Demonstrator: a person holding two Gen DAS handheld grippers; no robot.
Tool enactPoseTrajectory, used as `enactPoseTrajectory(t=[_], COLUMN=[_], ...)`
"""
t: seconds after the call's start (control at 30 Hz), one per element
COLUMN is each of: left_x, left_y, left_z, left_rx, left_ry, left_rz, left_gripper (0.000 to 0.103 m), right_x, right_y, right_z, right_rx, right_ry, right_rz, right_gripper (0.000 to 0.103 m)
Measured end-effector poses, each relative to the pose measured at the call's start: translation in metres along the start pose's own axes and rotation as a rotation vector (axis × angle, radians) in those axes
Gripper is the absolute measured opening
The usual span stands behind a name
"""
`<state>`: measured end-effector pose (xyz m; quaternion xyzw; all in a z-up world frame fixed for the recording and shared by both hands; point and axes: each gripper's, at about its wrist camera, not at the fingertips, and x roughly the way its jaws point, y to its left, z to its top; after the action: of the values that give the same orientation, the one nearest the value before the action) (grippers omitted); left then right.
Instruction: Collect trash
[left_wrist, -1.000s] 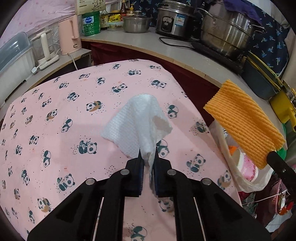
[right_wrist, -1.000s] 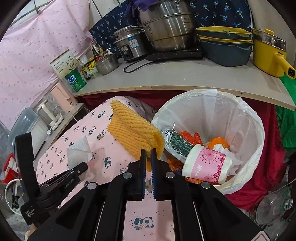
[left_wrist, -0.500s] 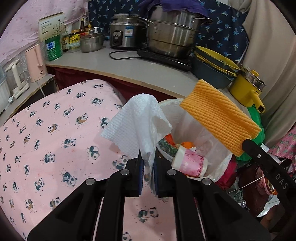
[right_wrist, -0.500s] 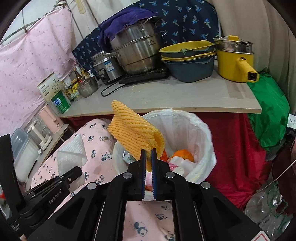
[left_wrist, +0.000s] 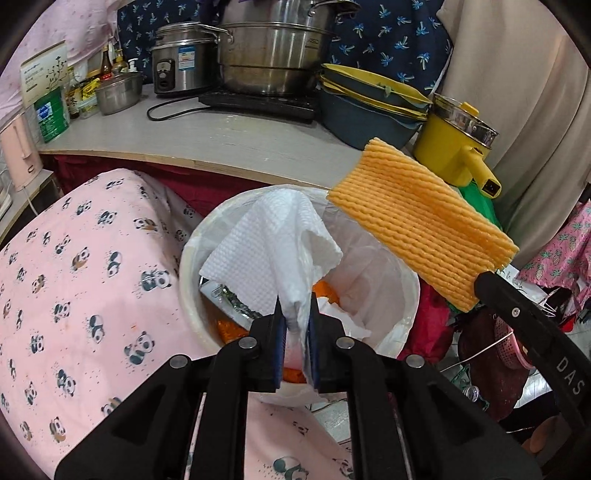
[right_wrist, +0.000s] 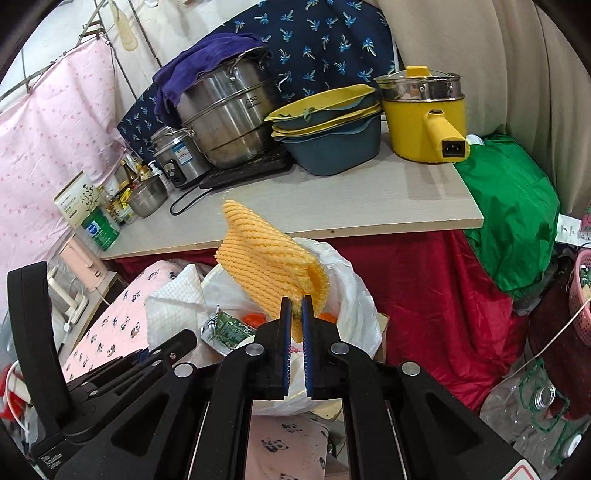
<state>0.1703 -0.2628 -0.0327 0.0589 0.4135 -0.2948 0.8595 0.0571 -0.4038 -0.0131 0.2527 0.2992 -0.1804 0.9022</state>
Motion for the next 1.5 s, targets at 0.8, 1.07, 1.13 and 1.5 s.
enactPoseTrajectory(t=[0.8, 1.07, 1.13, 1.5], left_x=[-0.029, -0.045, -0.048, -0.062], left_y=[0.076, 0.083, 0.082, 0.077], left_z=[-0.015, -0.02, -0.021, -0.033], left_rx=[-0.154, -0.161, -0.156, -0.134], left_ry=[-0.053, -0.076, -0.08, -0.076], left_rz=[0.274, 0.336, 0.347, 0.376], left_gripper=[0.07, 0.078, 0.08, 0.09], right_x=[0.059, 0.049, 0.045, 0.018], right_y=[0.037, 0.048, 0.051, 0.07], right_z=[0.014, 0.015, 0.014, -0.001], right_rx=[-0.099, -0.137, -0.147, -0.221], right_ry=[0.085, 0.066, 0.068, 0.086], right_rz=[0.04, 0.043, 0.047, 0.055], right_gripper=[0.013, 0.045, 0.049, 0.063])
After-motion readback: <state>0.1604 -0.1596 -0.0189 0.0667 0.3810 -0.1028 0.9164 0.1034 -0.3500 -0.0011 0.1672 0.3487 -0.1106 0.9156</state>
